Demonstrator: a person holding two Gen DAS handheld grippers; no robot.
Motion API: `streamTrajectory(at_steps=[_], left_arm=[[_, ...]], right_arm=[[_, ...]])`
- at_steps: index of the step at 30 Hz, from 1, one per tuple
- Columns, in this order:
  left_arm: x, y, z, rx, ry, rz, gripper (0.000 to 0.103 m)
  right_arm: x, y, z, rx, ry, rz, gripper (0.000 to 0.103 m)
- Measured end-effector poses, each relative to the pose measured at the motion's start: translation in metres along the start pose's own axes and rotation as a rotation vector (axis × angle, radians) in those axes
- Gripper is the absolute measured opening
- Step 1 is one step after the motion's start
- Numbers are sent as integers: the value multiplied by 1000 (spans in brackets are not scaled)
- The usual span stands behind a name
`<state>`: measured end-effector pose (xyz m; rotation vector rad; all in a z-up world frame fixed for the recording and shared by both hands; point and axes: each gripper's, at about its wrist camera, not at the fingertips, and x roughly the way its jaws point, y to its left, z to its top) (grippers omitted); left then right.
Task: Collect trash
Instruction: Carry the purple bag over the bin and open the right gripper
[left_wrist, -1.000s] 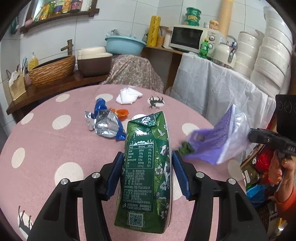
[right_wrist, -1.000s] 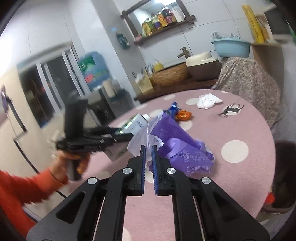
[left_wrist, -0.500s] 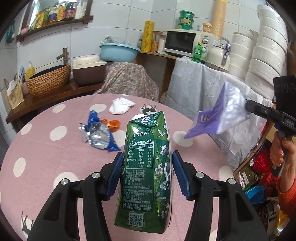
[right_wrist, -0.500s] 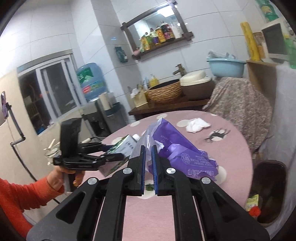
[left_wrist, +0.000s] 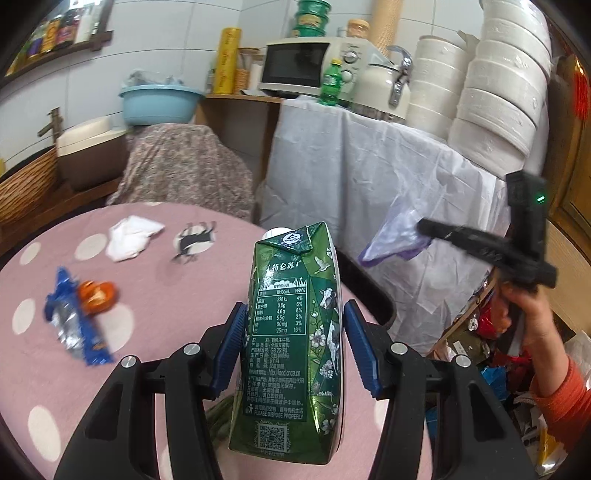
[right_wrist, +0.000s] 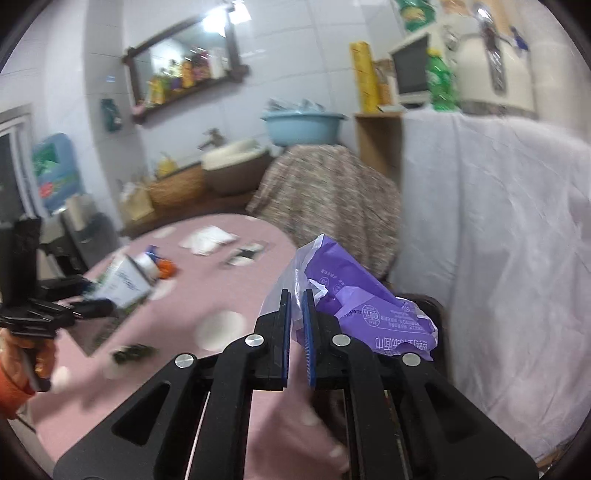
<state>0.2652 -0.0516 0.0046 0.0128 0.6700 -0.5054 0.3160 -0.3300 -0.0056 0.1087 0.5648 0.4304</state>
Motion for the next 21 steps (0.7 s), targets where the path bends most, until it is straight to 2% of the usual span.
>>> streamTrajectory(at_steps=[9, 17, 21], left_arm=[[65, -38, 38, 27, 49, -59, 54], [125, -61, 60, 47, 118, -54, 53], [149, -73, 64, 59, 152, -58, 53]], right_arm=[[81, -83, -50, 155, 152, -66, 8], [145, -107, -89, 241, 259, -86, 8], [163, -115, -107, 255, 281, -114, 13]])
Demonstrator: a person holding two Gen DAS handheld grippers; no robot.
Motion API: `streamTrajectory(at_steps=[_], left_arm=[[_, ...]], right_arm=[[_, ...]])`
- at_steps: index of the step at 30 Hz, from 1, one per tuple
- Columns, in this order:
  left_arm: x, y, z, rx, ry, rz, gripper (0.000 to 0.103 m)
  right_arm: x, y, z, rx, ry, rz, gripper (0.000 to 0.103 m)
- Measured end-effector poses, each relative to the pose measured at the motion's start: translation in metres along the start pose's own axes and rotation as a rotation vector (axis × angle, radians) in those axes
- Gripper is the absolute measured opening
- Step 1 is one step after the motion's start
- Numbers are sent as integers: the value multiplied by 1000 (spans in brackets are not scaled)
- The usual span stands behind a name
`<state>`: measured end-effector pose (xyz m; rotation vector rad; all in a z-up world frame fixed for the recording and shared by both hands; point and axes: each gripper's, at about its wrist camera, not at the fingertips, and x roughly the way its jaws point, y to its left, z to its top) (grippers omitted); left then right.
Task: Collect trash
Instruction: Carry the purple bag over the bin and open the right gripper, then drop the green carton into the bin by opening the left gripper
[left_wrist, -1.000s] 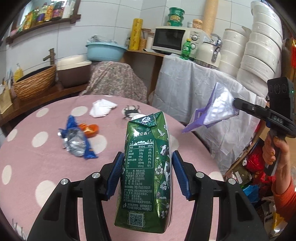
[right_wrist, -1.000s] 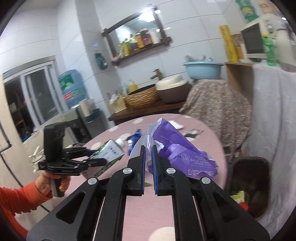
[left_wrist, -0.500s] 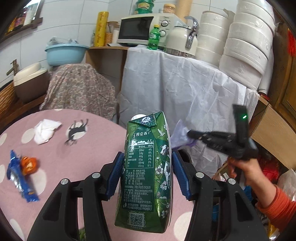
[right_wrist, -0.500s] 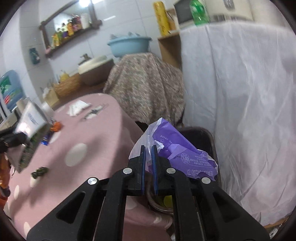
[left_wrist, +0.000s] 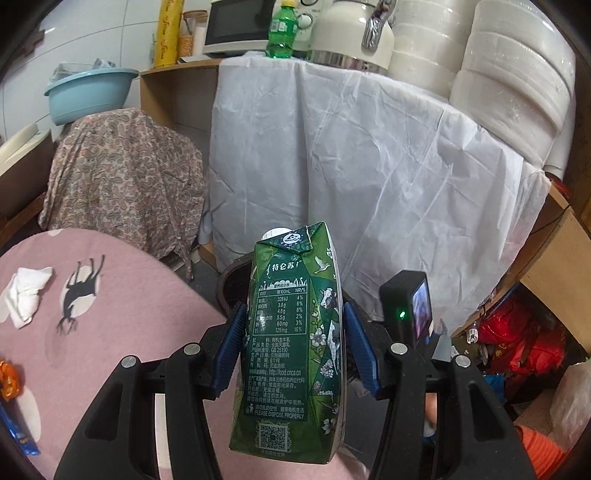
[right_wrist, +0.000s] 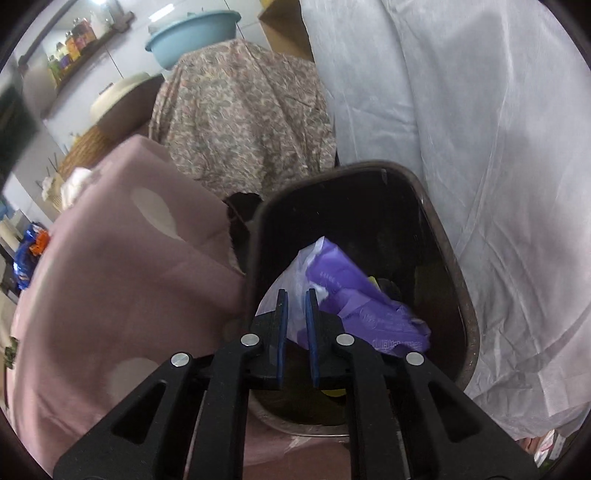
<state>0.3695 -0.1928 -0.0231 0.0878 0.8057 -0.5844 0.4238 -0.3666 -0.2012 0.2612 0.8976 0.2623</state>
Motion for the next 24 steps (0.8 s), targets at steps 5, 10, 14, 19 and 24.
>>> streamTrajectory(at_steps=[5, 10, 14, 19, 24], left_arm=[[29, -13, 7, 6, 42, -9, 53], [59, -18, 15, -39, 90, -27, 53], [80, -23, 24, -73, 121, -43, 53], [107, -33, 30, -86, 165, -23, 53], [138, -46, 27, -81, 223, 17, 53]], right_arm=[[-4, 1, -12, -26, -39, -77, 73], [-24, -2, -24, -37, -78, -110, 85], [-45, -4, -35, -34, -124, -139, 97], [-65, -14, -45, 17, -136, -173, 97], [-70, -31, -55, 57, -97, -163, 97]])
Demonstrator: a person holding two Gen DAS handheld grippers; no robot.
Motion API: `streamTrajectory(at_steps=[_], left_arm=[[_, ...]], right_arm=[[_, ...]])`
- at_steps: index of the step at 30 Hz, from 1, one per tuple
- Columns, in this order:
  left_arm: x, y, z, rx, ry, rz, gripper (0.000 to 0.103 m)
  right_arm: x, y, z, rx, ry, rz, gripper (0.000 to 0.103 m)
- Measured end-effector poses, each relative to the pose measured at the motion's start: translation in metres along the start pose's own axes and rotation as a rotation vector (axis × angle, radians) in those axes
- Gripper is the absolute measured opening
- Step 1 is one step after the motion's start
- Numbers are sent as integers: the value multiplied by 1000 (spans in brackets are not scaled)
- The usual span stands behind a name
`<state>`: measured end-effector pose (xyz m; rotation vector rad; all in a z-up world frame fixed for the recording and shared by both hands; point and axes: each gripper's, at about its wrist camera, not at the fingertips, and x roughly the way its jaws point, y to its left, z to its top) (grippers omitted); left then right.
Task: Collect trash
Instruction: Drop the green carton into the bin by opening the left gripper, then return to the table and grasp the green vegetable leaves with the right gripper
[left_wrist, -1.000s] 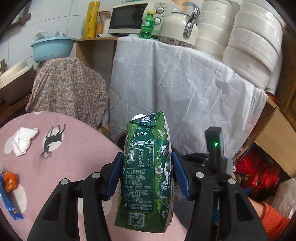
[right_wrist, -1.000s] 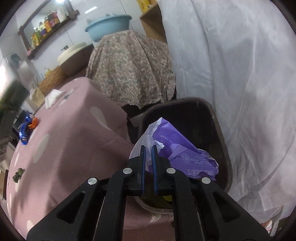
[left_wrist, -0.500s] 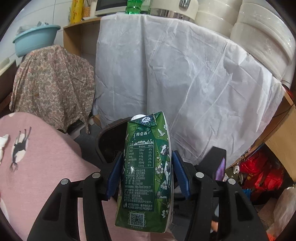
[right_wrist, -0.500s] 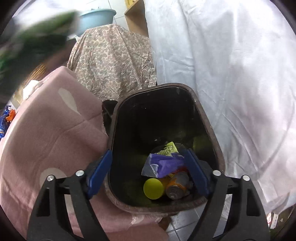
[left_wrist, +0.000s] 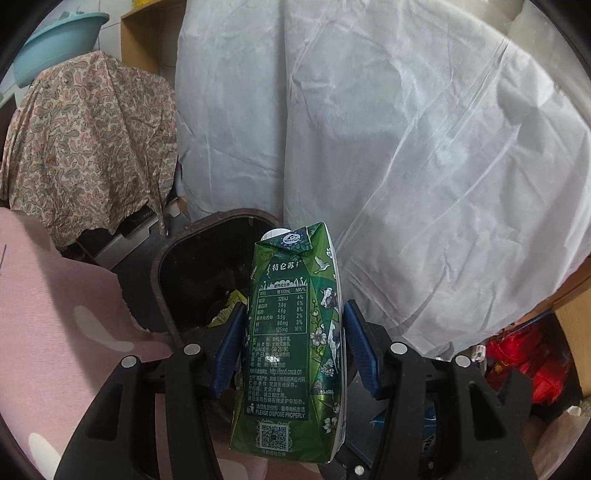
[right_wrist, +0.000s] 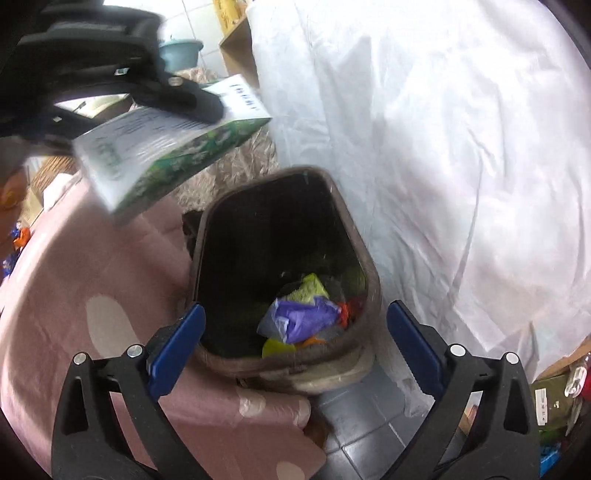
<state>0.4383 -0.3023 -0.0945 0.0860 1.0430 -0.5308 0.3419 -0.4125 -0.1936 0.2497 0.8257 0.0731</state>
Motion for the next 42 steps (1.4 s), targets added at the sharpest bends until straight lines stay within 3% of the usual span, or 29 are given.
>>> streamTrajectory(at_steps=[2, 5, 10, 15, 20, 29, 35, 42], left_arm=[[10, -4, -1, 9, 18, 22, 53], [27, -8, -2, 14, 51, 59, 53], [50, -5, 0, -3, 108, 111, 53], [57, -6, 0, 23, 128, 155, 60], [29, -5, 0, 29, 51, 109, 71], [-60, -13, -31, 177, -139, 77, 89], [-108, -3, -68, 219, -204, 43, 92], [-158, 39, -107, 147, -266, 21, 93]], right_arm=[[0, -4, -5, 1, 20, -1, 97], [-10, 1, -11, -62, -23, -71, 97], [-18, -6, -15, -42, -16, -32, 97], [-18, -14, -21, -5, 2, -21, 97], [-15, -16, -27, 11, 9, -21, 97], [-37, 4, -24, -33, -59, -14, 97], [-58, 25, -21, -81, -81, 31, 97], [-85, 66, -18, -168, -104, 96, 97]])
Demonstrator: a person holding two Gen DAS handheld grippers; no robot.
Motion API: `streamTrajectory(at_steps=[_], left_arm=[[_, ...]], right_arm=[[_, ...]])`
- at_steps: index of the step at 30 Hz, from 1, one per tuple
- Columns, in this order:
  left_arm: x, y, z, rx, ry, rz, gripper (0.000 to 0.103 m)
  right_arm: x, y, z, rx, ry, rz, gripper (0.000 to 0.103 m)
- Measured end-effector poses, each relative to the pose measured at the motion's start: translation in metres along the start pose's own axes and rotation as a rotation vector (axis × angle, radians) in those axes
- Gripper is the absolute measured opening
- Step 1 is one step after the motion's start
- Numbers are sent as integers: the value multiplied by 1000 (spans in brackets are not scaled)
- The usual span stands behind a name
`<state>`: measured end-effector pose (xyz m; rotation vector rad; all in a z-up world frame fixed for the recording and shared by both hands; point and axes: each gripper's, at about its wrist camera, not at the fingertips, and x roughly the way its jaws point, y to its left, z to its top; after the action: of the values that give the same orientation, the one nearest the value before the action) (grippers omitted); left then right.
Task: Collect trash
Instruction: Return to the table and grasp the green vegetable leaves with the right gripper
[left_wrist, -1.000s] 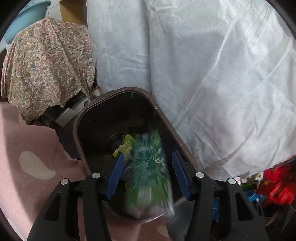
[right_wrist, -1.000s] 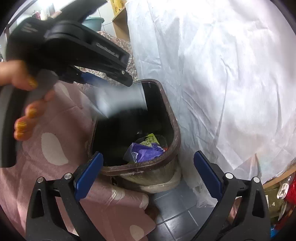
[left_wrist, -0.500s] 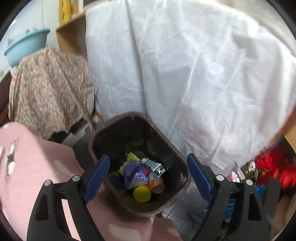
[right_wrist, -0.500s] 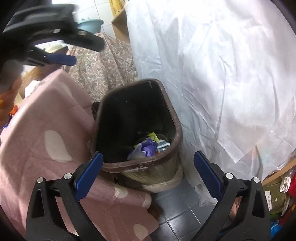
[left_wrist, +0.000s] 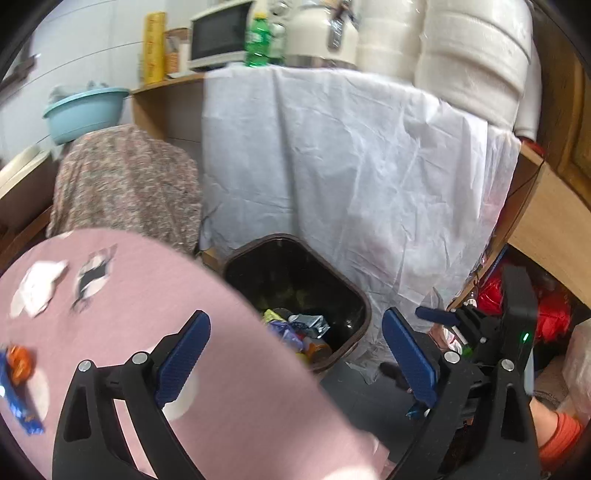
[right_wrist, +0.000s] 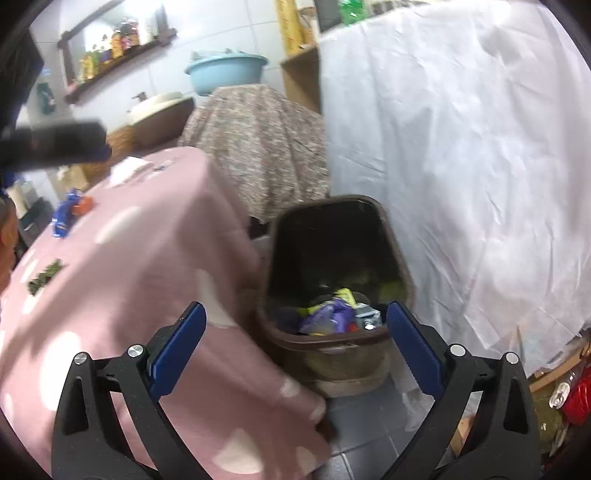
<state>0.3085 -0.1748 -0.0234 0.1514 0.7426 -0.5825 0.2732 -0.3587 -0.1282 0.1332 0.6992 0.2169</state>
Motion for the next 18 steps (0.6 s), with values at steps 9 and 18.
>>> streamTrajectory(at_steps=[9, 18], left_arm=[[-72, 73, -52, -149, -41, 140, 93], [-127, 140, -117, -259, -2, 343, 93]], right_arm=[[-26, 81, 18, -154, -27, 124, 97], [-30, 168, 14, -350, 24, 261, 97]])
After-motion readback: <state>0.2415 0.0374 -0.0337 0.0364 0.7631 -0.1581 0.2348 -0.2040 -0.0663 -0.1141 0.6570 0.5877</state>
